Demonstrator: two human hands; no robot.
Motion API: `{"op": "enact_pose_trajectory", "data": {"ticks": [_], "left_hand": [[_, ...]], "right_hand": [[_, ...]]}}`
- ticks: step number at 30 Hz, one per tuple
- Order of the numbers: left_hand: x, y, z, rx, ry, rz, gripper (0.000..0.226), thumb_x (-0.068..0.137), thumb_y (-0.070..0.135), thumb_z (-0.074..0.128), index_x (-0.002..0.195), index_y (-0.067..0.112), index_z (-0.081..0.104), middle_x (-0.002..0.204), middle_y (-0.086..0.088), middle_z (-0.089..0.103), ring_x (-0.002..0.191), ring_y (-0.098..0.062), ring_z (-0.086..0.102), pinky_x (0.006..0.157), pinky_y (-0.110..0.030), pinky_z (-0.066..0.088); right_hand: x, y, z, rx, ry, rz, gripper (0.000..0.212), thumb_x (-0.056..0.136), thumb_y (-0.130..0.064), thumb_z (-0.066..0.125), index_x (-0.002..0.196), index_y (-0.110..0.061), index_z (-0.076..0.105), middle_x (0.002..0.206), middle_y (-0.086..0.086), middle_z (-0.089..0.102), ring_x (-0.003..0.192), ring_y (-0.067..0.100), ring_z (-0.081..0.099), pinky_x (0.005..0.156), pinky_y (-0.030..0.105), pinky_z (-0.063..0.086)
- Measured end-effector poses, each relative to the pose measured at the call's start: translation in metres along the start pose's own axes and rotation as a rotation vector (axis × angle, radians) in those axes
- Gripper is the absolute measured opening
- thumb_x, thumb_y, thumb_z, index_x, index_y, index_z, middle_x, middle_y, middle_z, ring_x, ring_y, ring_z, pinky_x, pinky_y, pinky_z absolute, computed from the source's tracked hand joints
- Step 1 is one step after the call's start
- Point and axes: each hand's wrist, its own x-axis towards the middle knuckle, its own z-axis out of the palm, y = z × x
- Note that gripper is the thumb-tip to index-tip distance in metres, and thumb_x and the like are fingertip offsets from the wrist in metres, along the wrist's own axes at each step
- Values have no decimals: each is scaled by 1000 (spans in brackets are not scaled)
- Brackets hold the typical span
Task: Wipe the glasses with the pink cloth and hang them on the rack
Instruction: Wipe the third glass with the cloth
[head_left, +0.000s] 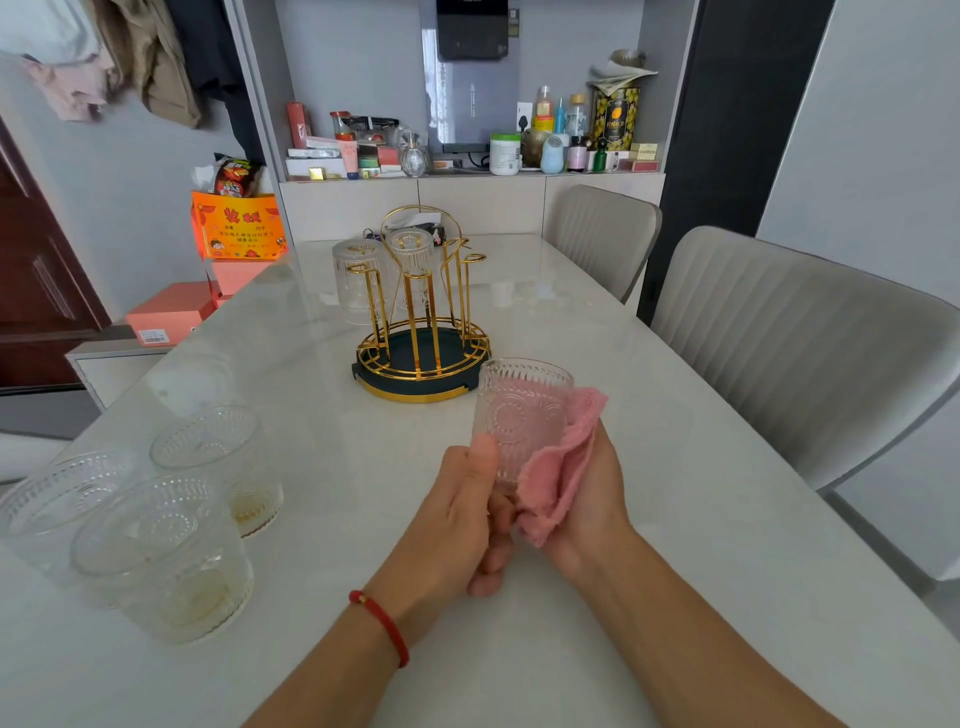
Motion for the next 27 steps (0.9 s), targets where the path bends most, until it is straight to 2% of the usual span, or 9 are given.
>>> {"op": "enact_pose_trajectory", "data": {"ticks": [3,5,8,12,15,19,22,24,27], "left_hand": [[2,-1,12,-5,130,-24,69,80,83,28,105,21,44,60,-2,55,49,-20,52,45,-33,44],[2,1,17,-3,111,-23,72,74,87,27,104,24,43,58,1,52,49,-20,50,43,-30,40],[-3,4,15,62,46,21,71,74,85,31,100,21,43,63,1,48,54,-18,44,42,-26,34],[-1,4,4,-3,-5,-55,71,89,80,25,85,11,43,59,-4,45,45,-14,37,43,-21,24],[0,7,-2,-68,-68,-135,70,81,82,25,73,14,41,56,1,38,43,-12,32,44,-21,18],[-1,2,6,88,32,-51,76,79,83,20,93,12,42,58,-5,47,44,-18,44,40,-27,36],[-1,2,11,92,72,-13,65,75,83,29,103,26,42,63,-2,51,47,-16,48,41,-28,39],[-1,1,8,25,13,-19,71,71,83,43,105,20,44,65,-1,51,49,-16,46,41,-27,37],[-1,0,3,29,-9,-19,69,75,75,64,110,18,44,73,-4,49,46,-11,41,40,-25,33]], "right_hand": [[0,8,11,21,145,-125,64,97,-62,36,108,-11,74,99,16,75,63,29,73,54,35,59],[2,15,11,-23,262,-251,58,91,-59,38,95,-13,73,90,14,75,74,34,73,65,41,59],[-3,14,7,-56,258,-369,50,95,-52,39,83,-15,70,74,9,73,68,30,71,66,39,56],[-5,8,9,14,153,-253,48,102,-48,40,102,-13,74,96,10,78,89,31,74,77,42,59],[-1,3,6,25,110,-131,53,103,-55,37,110,-17,73,98,8,79,86,28,77,73,40,60],[-3,7,13,39,154,-155,55,104,-52,36,107,-13,73,105,16,77,90,32,76,78,46,60],[-3,11,14,-24,202,-276,51,91,-52,46,99,-7,69,115,31,68,96,39,72,92,65,54],[-3,8,11,-27,181,-251,51,97,-48,44,104,-5,71,108,25,73,100,41,71,95,61,54],[-3,2,10,-59,121,-158,51,106,-40,36,94,-1,67,90,24,69,103,45,66,92,56,52]]}}
